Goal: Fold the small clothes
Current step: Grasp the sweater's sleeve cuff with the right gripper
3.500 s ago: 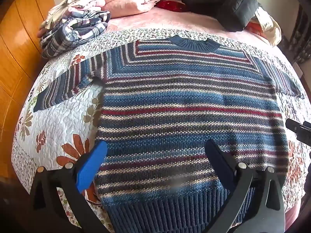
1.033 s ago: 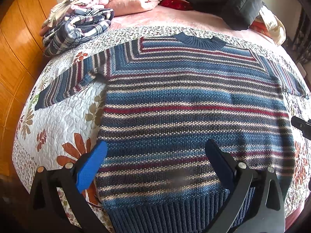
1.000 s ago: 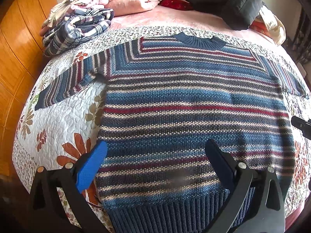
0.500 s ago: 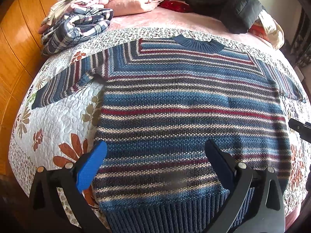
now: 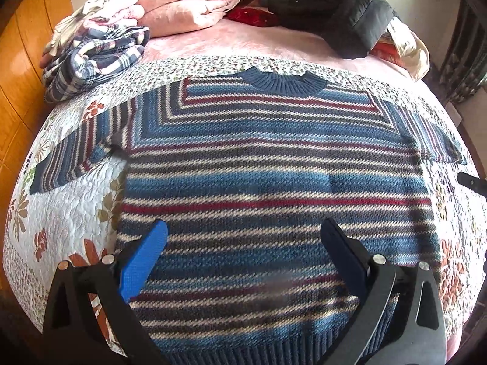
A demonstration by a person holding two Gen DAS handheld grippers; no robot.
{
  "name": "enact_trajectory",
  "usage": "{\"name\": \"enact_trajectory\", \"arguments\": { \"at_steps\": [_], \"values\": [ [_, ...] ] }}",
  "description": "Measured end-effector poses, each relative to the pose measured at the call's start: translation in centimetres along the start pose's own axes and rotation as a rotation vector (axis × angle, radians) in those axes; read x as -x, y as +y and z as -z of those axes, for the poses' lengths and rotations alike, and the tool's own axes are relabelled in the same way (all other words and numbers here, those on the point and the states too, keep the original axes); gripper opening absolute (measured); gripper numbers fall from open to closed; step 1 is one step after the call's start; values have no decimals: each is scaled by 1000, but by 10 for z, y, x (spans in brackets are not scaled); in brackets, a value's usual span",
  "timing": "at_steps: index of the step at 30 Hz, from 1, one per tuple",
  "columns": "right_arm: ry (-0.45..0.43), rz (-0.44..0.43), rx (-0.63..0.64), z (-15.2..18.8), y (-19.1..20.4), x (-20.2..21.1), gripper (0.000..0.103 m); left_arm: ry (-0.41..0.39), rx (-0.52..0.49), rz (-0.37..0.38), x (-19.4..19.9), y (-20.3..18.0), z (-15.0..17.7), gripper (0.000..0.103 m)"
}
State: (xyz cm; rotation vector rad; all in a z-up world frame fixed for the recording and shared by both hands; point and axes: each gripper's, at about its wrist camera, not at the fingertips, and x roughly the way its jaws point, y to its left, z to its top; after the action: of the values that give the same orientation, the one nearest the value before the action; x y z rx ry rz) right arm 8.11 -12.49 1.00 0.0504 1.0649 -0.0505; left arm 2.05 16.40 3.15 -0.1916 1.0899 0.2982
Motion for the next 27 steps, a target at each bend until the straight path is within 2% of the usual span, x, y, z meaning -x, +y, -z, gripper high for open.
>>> {"name": "enact_trajectory", "arguments": {
  "at_steps": [4, 7, 10, 13, 16, 18, 23, 25, 26, 27],
  "values": [
    [11, 50, -117, -57, -90, -30, 99, -37, -35, 20, -17, -39, -36, 100],
    [56, 106, -167, -93, -151, -67, 99, -55, -52, 39, -32, -69, -62, 100],
    [114, 86, -263, -116, -211, -102, 98, -79, -59, 49, -46, -93, -79, 100],
    [161, 58, -329, -125, -257, -132, 95, -75, -63, 50, -61, -113, -90, 100],
    [202, 53, -350, -124, -279, -157, 90, -65, -59, 53, -72, -123, -93, 100],
    [213, 17, -374, -121, -289, -168, 86, -59, -68, 47, -77, -128, -92, 100],
    [225, -15, -390, -117, -295, -184, 75, -51, -103, 19, -86, -138, -88, 100],
    [216, -17, -394, -118, -295, -185, 59, -51, -108, 18, -85, -140, -88, 100],
    [211, -15, -396, -119, -295, -184, 55, -51, -111, 20, -84, -141, -87, 100],
    [207, -1, -398, -120, -295, -183, 45, -53, -115, 20, -83, -142, -87, 100]
  ]
}}
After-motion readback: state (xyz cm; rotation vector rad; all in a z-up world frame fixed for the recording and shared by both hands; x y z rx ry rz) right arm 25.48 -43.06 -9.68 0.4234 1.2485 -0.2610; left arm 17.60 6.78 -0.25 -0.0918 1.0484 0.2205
